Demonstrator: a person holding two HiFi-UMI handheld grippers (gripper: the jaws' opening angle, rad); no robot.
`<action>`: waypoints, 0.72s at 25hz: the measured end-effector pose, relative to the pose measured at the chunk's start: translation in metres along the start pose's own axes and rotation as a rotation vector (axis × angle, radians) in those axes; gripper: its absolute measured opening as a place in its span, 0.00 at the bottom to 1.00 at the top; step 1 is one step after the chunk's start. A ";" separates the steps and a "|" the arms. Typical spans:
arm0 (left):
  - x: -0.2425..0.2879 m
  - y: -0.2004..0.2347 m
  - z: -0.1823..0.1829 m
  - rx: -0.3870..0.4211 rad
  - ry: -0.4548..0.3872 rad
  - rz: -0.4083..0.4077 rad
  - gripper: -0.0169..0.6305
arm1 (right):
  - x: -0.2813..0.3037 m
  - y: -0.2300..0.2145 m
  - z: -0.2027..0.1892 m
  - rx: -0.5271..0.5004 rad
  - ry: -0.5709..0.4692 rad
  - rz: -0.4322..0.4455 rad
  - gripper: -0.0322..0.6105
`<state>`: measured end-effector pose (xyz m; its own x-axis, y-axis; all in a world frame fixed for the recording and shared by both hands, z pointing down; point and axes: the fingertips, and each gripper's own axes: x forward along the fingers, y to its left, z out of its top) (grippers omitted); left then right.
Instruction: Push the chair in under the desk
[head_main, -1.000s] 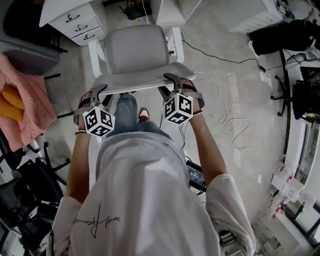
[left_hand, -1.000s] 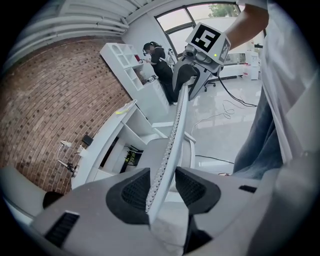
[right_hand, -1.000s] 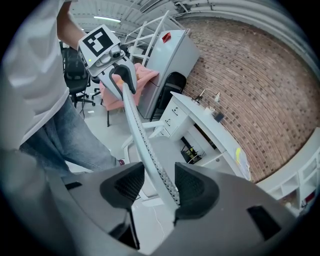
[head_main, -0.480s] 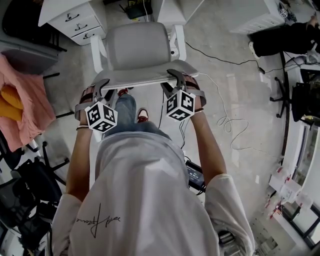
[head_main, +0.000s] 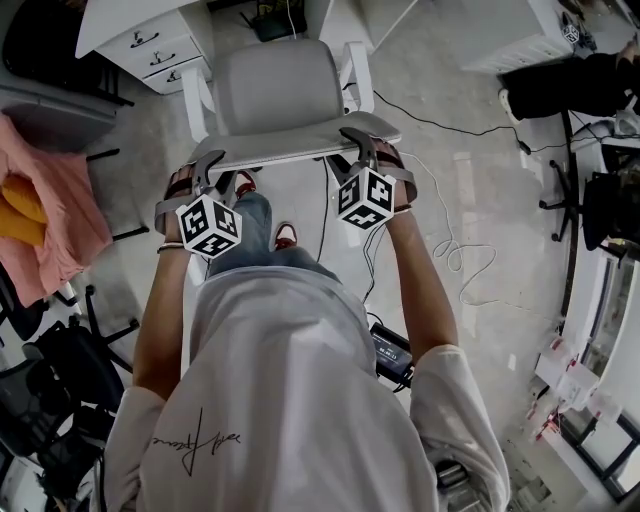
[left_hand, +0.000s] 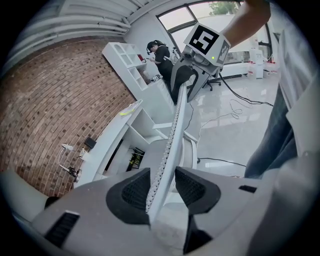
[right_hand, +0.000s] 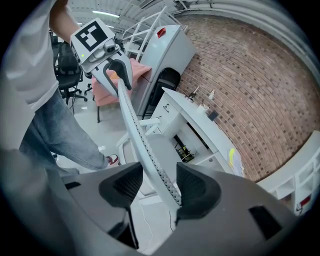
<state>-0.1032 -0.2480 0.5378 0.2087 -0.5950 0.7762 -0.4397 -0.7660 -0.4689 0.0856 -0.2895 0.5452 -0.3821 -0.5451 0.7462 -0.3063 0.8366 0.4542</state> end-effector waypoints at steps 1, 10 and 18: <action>0.002 0.002 0.001 0.002 -0.001 -0.005 0.26 | 0.002 -0.003 0.000 0.000 0.002 0.006 0.40; 0.007 0.013 0.001 0.042 -0.040 0.058 0.28 | 0.008 -0.011 0.004 -0.015 0.001 -0.027 0.41; 0.012 0.031 0.000 0.038 -0.034 0.072 0.30 | 0.011 -0.020 0.013 -0.025 -0.011 -0.052 0.42</action>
<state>-0.1144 -0.2783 0.5326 0.2074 -0.6561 0.7256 -0.4209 -0.7294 -0.5392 0.0760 -0.3132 0.5383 -0.3755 -0.5883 0.7161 -0.3041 0.8081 0.5044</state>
